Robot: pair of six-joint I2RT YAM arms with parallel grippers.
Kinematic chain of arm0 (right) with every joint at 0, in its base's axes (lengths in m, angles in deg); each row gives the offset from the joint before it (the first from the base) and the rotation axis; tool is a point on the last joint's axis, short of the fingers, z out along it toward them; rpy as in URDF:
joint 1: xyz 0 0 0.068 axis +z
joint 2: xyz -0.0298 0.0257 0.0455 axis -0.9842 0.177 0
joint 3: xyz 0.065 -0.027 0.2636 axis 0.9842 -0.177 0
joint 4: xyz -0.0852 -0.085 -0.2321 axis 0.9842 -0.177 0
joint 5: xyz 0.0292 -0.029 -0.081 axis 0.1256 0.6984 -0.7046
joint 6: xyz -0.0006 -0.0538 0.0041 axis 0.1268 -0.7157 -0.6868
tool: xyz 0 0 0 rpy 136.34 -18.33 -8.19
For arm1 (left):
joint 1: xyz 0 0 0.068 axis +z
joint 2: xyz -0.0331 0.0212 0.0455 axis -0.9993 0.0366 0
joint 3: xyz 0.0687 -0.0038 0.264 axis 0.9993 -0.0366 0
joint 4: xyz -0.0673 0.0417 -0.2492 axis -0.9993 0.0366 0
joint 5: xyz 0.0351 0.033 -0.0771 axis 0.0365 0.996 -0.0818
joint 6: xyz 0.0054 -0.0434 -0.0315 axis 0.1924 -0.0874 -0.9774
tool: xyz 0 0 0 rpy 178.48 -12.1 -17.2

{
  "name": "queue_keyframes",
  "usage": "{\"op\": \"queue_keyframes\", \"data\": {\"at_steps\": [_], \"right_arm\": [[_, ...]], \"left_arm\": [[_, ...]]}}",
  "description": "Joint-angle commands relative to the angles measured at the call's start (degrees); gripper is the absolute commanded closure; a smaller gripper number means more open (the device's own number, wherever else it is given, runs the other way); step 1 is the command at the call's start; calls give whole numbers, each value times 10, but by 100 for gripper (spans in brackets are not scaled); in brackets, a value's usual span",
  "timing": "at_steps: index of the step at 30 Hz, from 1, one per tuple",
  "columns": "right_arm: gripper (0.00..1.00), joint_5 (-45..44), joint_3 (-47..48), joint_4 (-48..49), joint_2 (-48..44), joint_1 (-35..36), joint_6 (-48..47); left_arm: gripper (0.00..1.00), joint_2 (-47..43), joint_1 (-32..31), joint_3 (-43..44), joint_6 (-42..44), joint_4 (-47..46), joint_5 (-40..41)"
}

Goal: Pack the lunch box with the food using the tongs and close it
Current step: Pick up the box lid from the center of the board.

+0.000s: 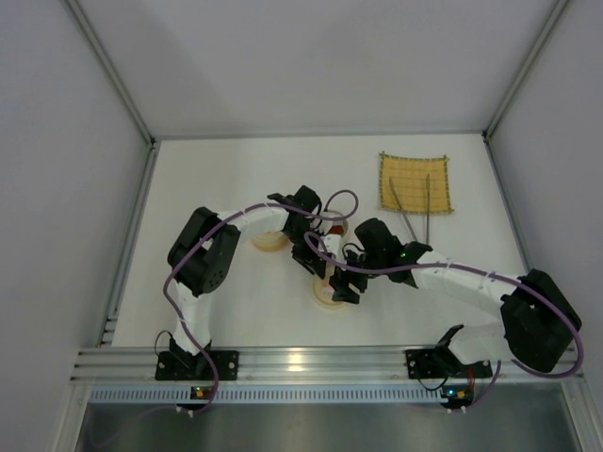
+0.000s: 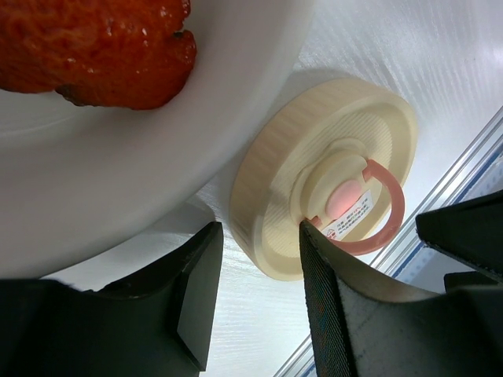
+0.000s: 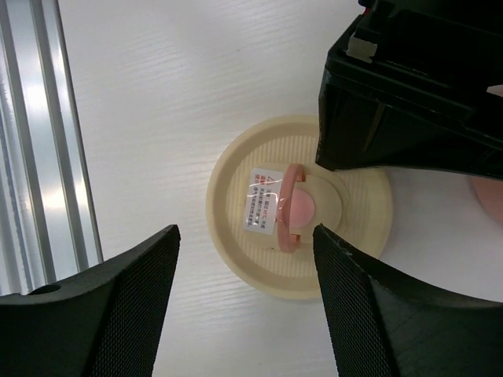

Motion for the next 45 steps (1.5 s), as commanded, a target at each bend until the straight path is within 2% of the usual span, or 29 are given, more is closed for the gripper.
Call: {"op": "queue_keyframes", "data": {"at_steps": [1,10,18,27,30,33,34,35,37,39,42,43,44,45], "right_arm": [[32,-26,12,6,-1,10,-29],[36,-36,37,22,57,11,-49],[44,-42,66,28,96,19,-52],[57,-60,83,23,130,39,-57],[67,-68,92,14,140,41,-61],[85,-76,95,8,143,45,-63],[96,-77,94,7,141,45,-63],[100,-77,92,3,140,45,-61],[100,-77,89,-3,123,44,-57],[100,-73,84,-14,95,45,-53],[100,-72,84,-42,46,44,-45],[100,-72,84,-56,32,44,-44],[100,-73,85,-64,7,44,-42],[100,-75,86,-72,-5,44,-42]], "left_arm": [[50,9,0,-16,26,-1,56],[48,-18,0,-28,37,-3,42],[48,-21,1,-30,38,-2,42],[47,-23,6,-29,38,-1,42],[47,-27,12,-27,39,2,39],[47,-33,15,-28,41,7,39],[47,-36,16,-28,41,9,40],[47,-39,18,-28,43,11,41],[46,-49,19,-25,43,16,41],[43,-64,21,-21,45,23,40],[31,-89,22,-14,49,36,39],[17,-96,23,-10,48,38,43],[8,-114,24,-9,48,39,47],[7,-122,25,-7,48,41,49]]}}
